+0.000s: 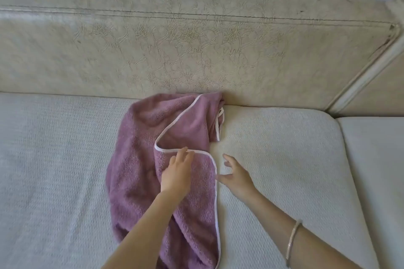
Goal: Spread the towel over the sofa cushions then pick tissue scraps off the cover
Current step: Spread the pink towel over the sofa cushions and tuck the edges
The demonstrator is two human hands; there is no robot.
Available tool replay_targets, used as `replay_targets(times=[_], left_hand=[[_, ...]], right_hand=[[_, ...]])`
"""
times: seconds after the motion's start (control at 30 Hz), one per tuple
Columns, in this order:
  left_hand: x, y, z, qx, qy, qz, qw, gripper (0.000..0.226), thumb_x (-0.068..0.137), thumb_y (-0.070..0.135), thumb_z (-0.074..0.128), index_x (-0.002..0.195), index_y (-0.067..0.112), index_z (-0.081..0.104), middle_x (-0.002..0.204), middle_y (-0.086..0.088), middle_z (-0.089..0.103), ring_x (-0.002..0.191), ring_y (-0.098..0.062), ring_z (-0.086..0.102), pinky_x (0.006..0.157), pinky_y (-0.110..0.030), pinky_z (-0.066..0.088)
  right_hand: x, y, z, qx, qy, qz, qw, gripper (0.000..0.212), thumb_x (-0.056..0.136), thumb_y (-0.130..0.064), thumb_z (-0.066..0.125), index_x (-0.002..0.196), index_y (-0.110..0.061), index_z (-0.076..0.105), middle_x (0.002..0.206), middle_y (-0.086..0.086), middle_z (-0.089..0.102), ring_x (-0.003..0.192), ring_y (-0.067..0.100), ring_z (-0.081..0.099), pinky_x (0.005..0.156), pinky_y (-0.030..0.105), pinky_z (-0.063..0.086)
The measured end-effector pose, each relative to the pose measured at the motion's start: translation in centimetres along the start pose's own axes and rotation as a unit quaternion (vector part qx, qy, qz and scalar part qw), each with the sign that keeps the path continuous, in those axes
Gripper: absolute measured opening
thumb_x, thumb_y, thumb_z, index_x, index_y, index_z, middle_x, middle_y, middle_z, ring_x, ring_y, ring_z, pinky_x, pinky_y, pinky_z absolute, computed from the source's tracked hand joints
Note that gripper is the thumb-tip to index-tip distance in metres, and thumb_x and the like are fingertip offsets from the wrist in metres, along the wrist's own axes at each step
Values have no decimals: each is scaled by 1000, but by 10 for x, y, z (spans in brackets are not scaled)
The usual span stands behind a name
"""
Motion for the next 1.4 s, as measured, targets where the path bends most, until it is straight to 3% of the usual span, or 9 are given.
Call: replay_targets(times=[0.07,0.17,0.4,0.5,0.57,0.67,0.77,0.93,1.4], left_hand=[[9,-12,8,57,-16,-11,998,69,87,-2,47,144,22,16,151,4,18,125,-22,37,82,-35,51],[27,-35,20,96,-25,-31,995,68,92,6,44,147,19,6,142,0,35,121,-20,47,81,-34,50],[53,-45,30,142,-58,-17,988,47,95,13,38,140,17,24,122,-2,60,102,-24,64,75,-35,51],[58,-38,28,101,-49,-15,994,17,92,12,37,109,13,40,105,-6,66,93,-30,65,72,-37,49],[57,-33,28,65,-34,-3,997,10,90,10,38,94,17,32,99,-7,66,87,-32,63,65,-36,45],[54,-26,25,24,1,7,1000,11,89,9,40,93,17,33,94,-7,66,84,-32,62,61,-37,44],[53,-11,21,14,32,30,999,23,90,8,40,112,14,45,102,-7,64,93,-28,59,68,-39,44],[56,52,17,2,52,88,995,39,87,4,43,125,14,41,117,-5,55,115,-24,46,83,-32,40],[55,320,56,28,8,227,974,57,83,2,50,132,19,26,133,-2,42,128,-18,35,103,-30,31]], right_hand=[[12,0,9,-54,0,-19,998,68,88,-19,61,145,-17,25,149,5,37,135,19,39,108,29,32],[36,-2,25,-93,-14,-39,995,69,88,-17,60,146,-18,24,151,0,33,138,14,35,109,24,30],[73,-11,56,-173,-45,-62,982,73,91,-13,54,149,-21,9,158,-2,12,142,16,26,114,32,31],[79,-12,66,-199,-53,-57,977,70,90,-19,56,148,-22,17,151,0,29,134,18,40,105,33,41],[80,-12,65,-232,-37,-45,971,51,88,-25,58,135,-18,38,136,3,46,121,22,52,92,35,47],[77,-15,52,-282,1,-43,958,18,90,-30,53,96,-14,58,111,8,61,106,27,58,75,33,46],[73,-12,28,-289,34,-38,956,22,92,-23,46,103,-8,58,108,15,64,106,31,57,80,35,47],[62,11,-31,-245,77,-7,967,22,95,-9,34,114,-7,45,108,18,64,99,33,62,74,34,46],[-2,121,-279,-232,187,4,955,17,98,-26,41,93,-10,47,105,18,66,99,35,60,65,30,32]])
Point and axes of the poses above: each hand's wrist, its own x-axis towards the middle knuckle, its own z-axis out of the palm, y = z × x, the point moved 7 cm from there along x, towards the middle knuckle
